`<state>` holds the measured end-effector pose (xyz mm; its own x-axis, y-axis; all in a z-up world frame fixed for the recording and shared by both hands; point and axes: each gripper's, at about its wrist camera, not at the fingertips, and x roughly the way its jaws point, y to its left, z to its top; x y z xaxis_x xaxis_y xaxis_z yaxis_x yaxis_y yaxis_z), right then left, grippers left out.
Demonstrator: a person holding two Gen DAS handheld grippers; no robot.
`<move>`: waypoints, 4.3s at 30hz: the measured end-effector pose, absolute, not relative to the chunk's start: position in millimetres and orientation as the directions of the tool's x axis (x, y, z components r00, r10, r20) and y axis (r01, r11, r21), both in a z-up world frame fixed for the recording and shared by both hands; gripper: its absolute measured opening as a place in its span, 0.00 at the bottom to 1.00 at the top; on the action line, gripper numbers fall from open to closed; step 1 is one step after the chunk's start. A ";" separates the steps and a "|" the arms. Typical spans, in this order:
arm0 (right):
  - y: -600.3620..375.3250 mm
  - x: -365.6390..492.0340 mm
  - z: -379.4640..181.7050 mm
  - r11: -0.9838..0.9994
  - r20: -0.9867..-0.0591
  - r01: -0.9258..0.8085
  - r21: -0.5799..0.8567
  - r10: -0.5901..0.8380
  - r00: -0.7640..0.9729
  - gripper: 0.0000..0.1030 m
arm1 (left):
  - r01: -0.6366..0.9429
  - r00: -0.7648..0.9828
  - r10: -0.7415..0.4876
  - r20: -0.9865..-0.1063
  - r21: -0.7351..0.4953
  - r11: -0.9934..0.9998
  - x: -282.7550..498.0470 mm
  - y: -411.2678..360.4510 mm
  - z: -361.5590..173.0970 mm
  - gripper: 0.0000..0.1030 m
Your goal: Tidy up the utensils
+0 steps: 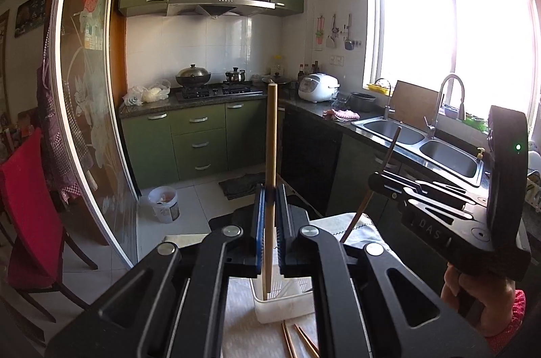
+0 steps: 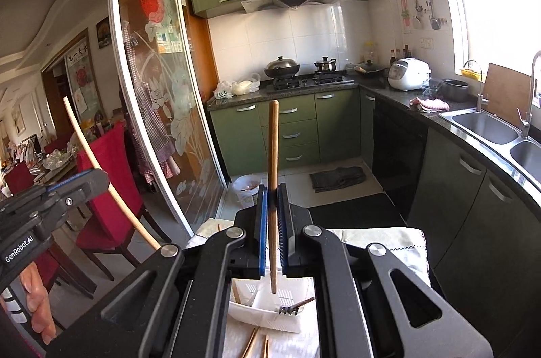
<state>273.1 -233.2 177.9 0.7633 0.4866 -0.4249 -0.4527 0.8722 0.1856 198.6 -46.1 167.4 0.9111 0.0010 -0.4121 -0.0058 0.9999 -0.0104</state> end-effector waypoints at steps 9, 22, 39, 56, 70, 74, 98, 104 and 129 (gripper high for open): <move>-214.8 303.1 115.4 0.878 -0.544 -0.450 0.162 0.460 0.702 0.06 | -0.037 0.846 0.029 -0.533 -0.004 0.999 247.3 -42.6 105.1 0.06; -235.4 246.3 124.4 0.855 -0.473 -0.492 0.161 0.505 0.722 0.19 | -0.023 0.796 0.033 -0.605 0.025 0.999 241.1 -36.6 82.3 0.06; -318.8 124.1 8.0 0.851 -0.555 -0.442 0.284 0.522 0.647 0.28 | 0.059 0.692 -0.038 -0.721 0.004 0.998 183.9 -56.2 47.4 0.33; -361.5 124.6 -77.1 0.869 -0.650 -0.298 0.396 0.494 0.577 0.30 | -0.011 0.277 -0.063 -0.959 -0.069 0.998 212.4 -61.7 -115.9 0.23; -366.3 124.6 -75.0 0.854 -0.640 -0.289 0.432 0.516 0.569 0.30 | 0.007 0.228 0.024 -0.973 0.026 1.000 225.0 -83.0 -137.4 0.20; -368.9 123.9 -75.8 0.851 -0.636 -0.282 0.442 0.519 0.571 0.35 | 0.007 0.227 0.023 -0.974 0.025 1.000 237.9 -95.1 -139.6 0.10; -294.1 161.6 -85.7 0.855 -0.766 -0.434 0.282 0.474 0.435 0.36 | 0.046 0.600 -0.069 -0.797 -0.051 0.998 137.6 -58.6 -35.3 0.06; -240.8 182.2 -101.0 0.844 -0.833 -0.526 0.107 0.365 0.416 0.36 | 0.066 0.657 -0.081 -0.749 -0.050 0.997 109.3 -50.7 -28.1 0.05; -185.9 211.0 -118.7 0.810 -0.904 -0.587 0.017 0.263 0.338 0.31 | -0.049 0.454 -0.172 -0.874 -0.218 0.975 163.0 -11.3 -93.0 0.05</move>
